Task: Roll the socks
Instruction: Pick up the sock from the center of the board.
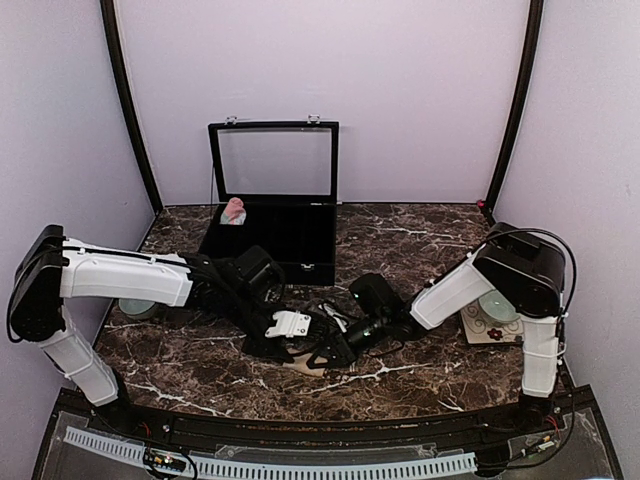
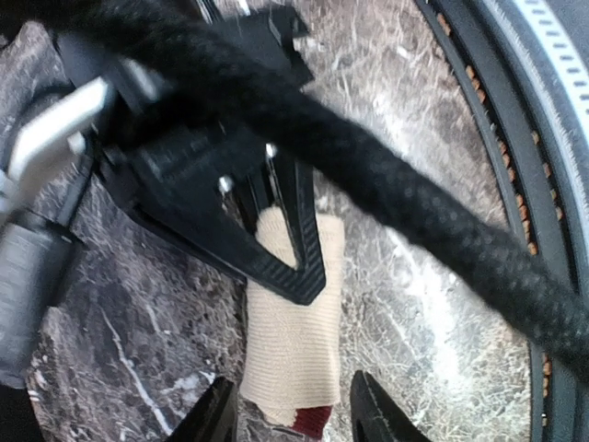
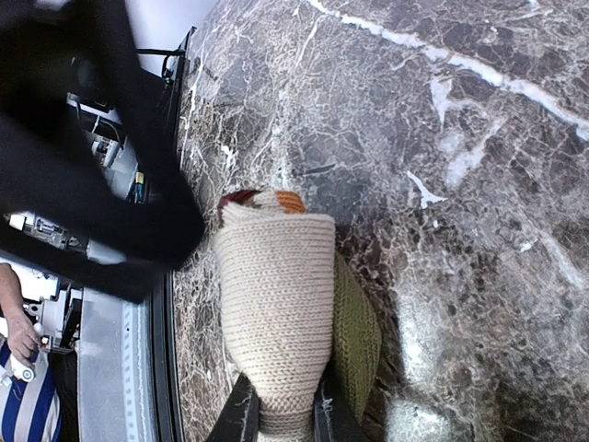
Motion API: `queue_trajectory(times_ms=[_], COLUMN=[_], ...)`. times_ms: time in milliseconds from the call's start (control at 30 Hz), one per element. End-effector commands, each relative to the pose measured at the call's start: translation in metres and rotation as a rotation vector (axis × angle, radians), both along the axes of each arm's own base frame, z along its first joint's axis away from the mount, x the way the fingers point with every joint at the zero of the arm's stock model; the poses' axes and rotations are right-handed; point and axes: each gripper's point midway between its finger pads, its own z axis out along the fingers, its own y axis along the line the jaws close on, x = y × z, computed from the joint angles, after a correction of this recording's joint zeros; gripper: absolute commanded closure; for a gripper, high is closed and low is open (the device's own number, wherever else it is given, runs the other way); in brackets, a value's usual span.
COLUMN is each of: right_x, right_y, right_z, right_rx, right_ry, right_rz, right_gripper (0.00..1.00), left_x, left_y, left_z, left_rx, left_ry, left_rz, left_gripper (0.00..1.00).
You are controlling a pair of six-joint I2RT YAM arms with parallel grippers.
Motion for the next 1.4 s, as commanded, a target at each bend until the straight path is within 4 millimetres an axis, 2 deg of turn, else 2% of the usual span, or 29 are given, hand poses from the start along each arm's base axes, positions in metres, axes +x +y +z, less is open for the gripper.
queue_trajectory(times_ms=[0, 33, 167, 267, 400, 567, 667, 867, 1100, 1167, 1200, 1267, 1367], right_x=[-0.019, -0.019, -0.018, -0.018, -0.019, -0.018, -0.018, -0.015, -0.015, -0.016, -0.015, -0.013, -0.008], right_y=[-0.075, -0.075, -0.073, -0.07, -0.068, -0.063, -0.062, -0.059, -0.057, -0.057, -0.057, -0.054, -0.051], right_z=[-0.097, -0.097, -0.094, -0.091, -0.088, -0.083, -0.082, -0.076, -0.072, -0.07, -0.069, -0.064, -0.057], right_rx=[-0.446, -0.447, -0.428, -0.405, -0.394, -0.377, -0.368, -0.337, -0.317, -0.314, -0.311, -0.287, -0.267], right_ry=[0.122, 0.124, 0.157, 0.184, 0.201, 0.218, 0.229, 0.251, 0.253, 0.249, 0.247, 0.233, 0.213], right_rz=[-0.1, -0.103, -0.117, -0.128, -0.125, -0.124, -0.124, -0.134, -0.131, -0.132, -0.132, -0.135, -0.139], right_gripper=[1.0, 1.0, 1.0, 1.0, 1.0, 1.0, 1.0, 1.0, 1.0, 1.0, 1.0, 1.0, 1.0], left_x=[-0.018, -0.021, -0.026, -0.01, 0.019, 0.033, 0.027, 0.002, 0.006, 0.007, 0.006, 0.006, 0.004], left_y=[-0.001, -0.001, 0.0, -0.004, -0.007, -0.011, -0.012, -0.001, 0.0, -0.002, -0.001, 0.0, 0.003], left_z=[0.026, 0.023, -0.007, -0.021, -0.026, -0.029, -0.029, -0.055, -0.074, -0.074, -0.076, -0.081, -0.085], left_rx=[-0.027, -0.017, 0.047, 0.073, 0.085, 0.089, 0.081, 0.157, 0.217, 0.219, 0.226, 0.252, 0.279], left_ry=[0.075, 0.081, 0.032, -0.08, -0.226, -0.317, -0.334, -0.231, -0.219, -0.217, -0.211, -0.2, -0.17], left_rz=[-0.019, -0.025, -0.048, -0.025, 0.032, 0.041, 0.008, -0.067, -0.069, -0.074, -0.081, -0.076, -0.067], left_gripper=[0.54, 0.5, 0.47, 0.48, 0.48, 0.47, 0.47, 0.47, 0.47, 0.54, 0.63, 0.99, 1.0])
